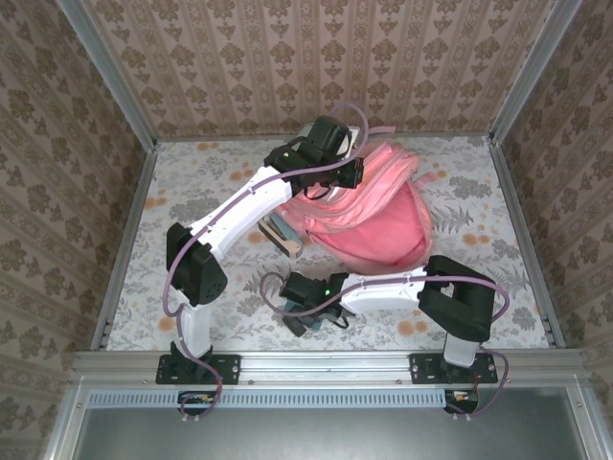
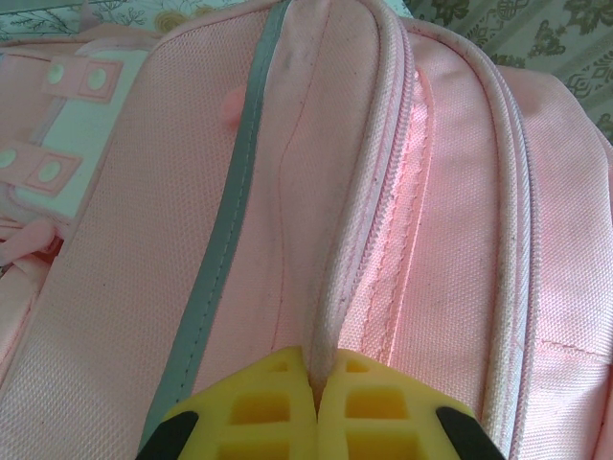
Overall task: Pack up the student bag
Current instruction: Pick up the card holder from the bottom-center of the table, then place the card holder in the student bag.
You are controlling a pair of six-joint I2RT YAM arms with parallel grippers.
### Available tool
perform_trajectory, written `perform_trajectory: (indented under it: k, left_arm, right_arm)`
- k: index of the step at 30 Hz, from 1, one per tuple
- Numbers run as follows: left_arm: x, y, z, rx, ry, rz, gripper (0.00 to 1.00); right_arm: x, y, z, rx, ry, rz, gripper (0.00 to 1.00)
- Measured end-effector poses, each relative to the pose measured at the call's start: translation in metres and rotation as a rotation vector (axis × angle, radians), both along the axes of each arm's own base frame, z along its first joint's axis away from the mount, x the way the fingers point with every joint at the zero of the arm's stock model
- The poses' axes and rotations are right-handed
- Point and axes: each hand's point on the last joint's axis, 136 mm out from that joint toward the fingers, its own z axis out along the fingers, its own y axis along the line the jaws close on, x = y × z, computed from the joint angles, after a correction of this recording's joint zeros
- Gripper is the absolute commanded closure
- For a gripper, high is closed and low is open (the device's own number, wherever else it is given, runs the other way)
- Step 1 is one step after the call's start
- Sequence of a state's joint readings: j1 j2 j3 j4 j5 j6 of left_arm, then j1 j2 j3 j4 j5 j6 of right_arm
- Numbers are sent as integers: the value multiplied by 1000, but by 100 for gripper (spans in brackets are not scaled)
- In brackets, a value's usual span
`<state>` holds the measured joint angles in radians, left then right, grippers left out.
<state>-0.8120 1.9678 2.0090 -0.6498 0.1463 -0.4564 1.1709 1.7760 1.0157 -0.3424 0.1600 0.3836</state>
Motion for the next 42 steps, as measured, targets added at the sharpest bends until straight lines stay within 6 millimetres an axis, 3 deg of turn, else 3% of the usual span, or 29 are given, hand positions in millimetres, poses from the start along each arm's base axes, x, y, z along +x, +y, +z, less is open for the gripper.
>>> perform_trajectory:
  k: [10,13,17,21,26,30,36,42]
  left_arm:
    - [0,0,0,0,0,0,100]
    - [0,0,0,0,0,0,100]
    - [0,0,0,0,0,0,100]
    - [0,0,0,0,0,0,100]
    - [0,0,0,0,0,0,100]
    - [0,0,0,0,1,-1,100]
    - [0,0,0,0,1,-1,100]
    - [0,0,1,-1,-1,0,100]
  right_arm:
    - [-7,-4,-3,-24,-3,39,24]
    - [-6,-10,2,-17,-15,18,25]
    - [-5,-22,17,-2,-39,-21,28]
    - [4,-36,51,79,-84,-97,27]
    - [36,-77,102,200,-170,-265,27]
    - [74,-133,125,246,-242,-466,29]
    - [119,-205,120,197,-274,-708,28]
    - [150,-250,85,119,-220,-858,27]
